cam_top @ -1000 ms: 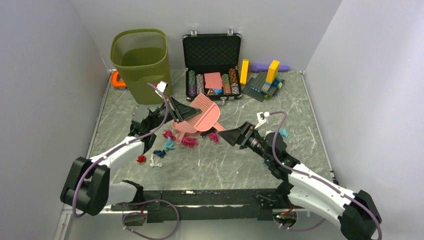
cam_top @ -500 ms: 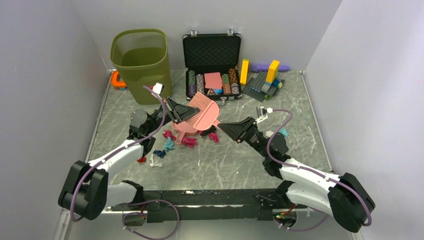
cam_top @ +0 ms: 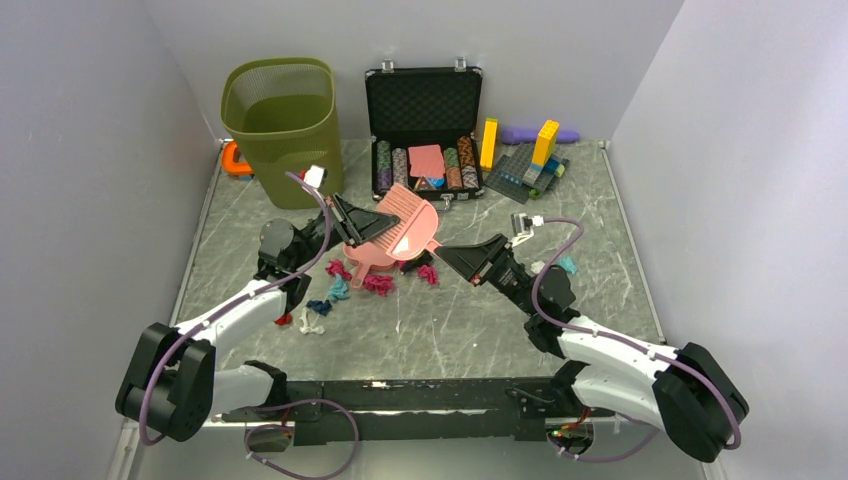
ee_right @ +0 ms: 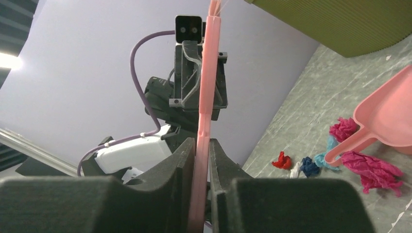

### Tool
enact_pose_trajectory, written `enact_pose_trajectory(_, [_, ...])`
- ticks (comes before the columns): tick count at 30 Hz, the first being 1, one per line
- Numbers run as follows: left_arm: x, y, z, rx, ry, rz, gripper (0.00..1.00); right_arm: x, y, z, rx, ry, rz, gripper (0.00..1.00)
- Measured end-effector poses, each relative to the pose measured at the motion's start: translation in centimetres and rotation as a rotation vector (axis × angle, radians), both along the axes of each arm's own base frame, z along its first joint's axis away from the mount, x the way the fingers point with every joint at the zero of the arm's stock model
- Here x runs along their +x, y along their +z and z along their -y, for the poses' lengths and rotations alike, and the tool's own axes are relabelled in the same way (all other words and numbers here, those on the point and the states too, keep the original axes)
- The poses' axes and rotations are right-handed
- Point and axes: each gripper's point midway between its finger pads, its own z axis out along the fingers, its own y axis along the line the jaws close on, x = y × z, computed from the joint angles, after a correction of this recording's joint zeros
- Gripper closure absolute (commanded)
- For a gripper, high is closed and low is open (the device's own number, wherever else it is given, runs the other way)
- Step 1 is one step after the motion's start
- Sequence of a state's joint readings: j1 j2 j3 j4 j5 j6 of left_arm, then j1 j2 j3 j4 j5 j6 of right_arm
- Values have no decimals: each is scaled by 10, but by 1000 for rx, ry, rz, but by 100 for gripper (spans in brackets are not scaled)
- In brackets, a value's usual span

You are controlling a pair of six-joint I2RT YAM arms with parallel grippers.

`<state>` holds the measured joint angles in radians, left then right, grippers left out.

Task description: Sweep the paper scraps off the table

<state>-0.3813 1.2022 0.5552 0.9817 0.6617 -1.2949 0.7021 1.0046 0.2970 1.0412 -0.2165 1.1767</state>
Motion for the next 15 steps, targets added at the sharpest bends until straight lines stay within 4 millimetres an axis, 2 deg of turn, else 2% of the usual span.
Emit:
enact_pose_trajectory(3, [0, 0, 0, 1, 1, 1, 100, 1, -5, -2, -3, 6, -18, 100])
enact_pose_trajectory(7, [1, -3, 1, 13, 2, -2, 100, 1, -10, -1, -3, 5, -37, 100])
enact_pose_trajectory(8, [1, -5, 1, 18, 3, -5, 89, 1, -11, -1, -4, 5, -39, 100])
enact_pose_trajectory(11, [2, -11, 2, 49, 6, -4, 38, 0, -13, 1, -11, 0, -45, 100])
enact_pose_trajectory(14, [8, -20, 2, 133, 34, -21, 6, -5, -12, 6, -22, -5, -49, 100])
enact_pose_trajectory(15, [13, -22, -1, 180, 62, -32, 1, -7, -10, 9, -27, -15, -48, 100])
